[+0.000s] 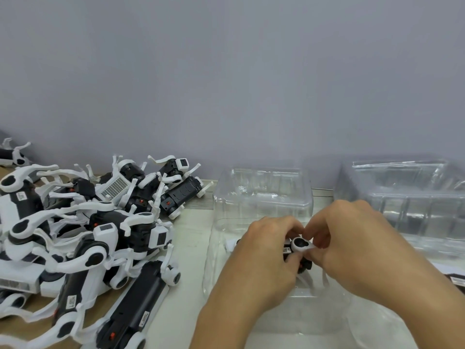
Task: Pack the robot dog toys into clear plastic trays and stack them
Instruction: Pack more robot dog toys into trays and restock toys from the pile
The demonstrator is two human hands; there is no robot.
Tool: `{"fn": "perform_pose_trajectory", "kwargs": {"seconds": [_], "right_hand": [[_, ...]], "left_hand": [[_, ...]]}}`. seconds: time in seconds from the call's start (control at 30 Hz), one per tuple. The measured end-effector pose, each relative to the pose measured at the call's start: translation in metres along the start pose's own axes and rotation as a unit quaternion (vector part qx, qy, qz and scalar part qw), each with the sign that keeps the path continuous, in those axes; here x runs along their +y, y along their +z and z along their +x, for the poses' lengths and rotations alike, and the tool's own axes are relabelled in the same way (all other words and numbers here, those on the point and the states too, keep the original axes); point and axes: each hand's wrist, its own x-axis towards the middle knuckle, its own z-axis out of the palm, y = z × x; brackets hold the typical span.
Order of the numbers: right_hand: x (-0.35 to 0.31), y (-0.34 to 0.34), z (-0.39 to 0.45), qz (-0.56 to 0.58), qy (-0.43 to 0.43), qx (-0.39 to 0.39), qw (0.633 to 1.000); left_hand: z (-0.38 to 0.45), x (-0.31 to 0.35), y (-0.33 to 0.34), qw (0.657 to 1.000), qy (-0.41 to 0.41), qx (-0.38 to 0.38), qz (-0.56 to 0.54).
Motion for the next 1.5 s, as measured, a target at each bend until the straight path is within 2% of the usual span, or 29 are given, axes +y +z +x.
{"fn": "perform_pose_trajectory", "kwargs": {"seconds": [0.27,0.4,0.47,0.6,0.7,1.07,1.4,1.5], "right_hand": [[0.008,-0.002,0.001,0.072,0.002,-0.019,0.997],[0.014,-0.008,0.003,0.09,0.013,0.036,0.995],[0.015,-0.006,0.004,0.079,0.036,0.043,0.995],[0.015,-0.001,0.002,0.047,0.076,-0.01,0.996],[0.014,-0.003,0.0,0.048,0.088,-0.019,0.995],[0.012,-0.004,0.0,0.044,0.084,-0.019,0.995],[0.012,0.0,0.001,0.052,0.071,-0.011,0.996],[0.011,0.0,0.001,0.053,0.065,-0.012,0.996]], "left_hand": [[0.002,-0.003,0.002,1.0,-0.008,0.0,-0.014],[0.002,-0.005,0.003,1.0,-0.007,0.008,-0.019],[0.002,-0.006,0.003,1.0,-0.004,0.011,-0.023],[0.002,-0.006,0.002,1.0,0.007,0.012,-0.021],[0.002,-0.006,0.002,1.0,0.009,0.016,-0.019],[0.0,0.002,0.005,0.999,-0.022,0.046,0.009],[0.001,0.001,0.004,0.999,-0.013,0.018,0.032],[0.0,-0.002,0.002,1.0,-0.016,0.024,0.009]]}}
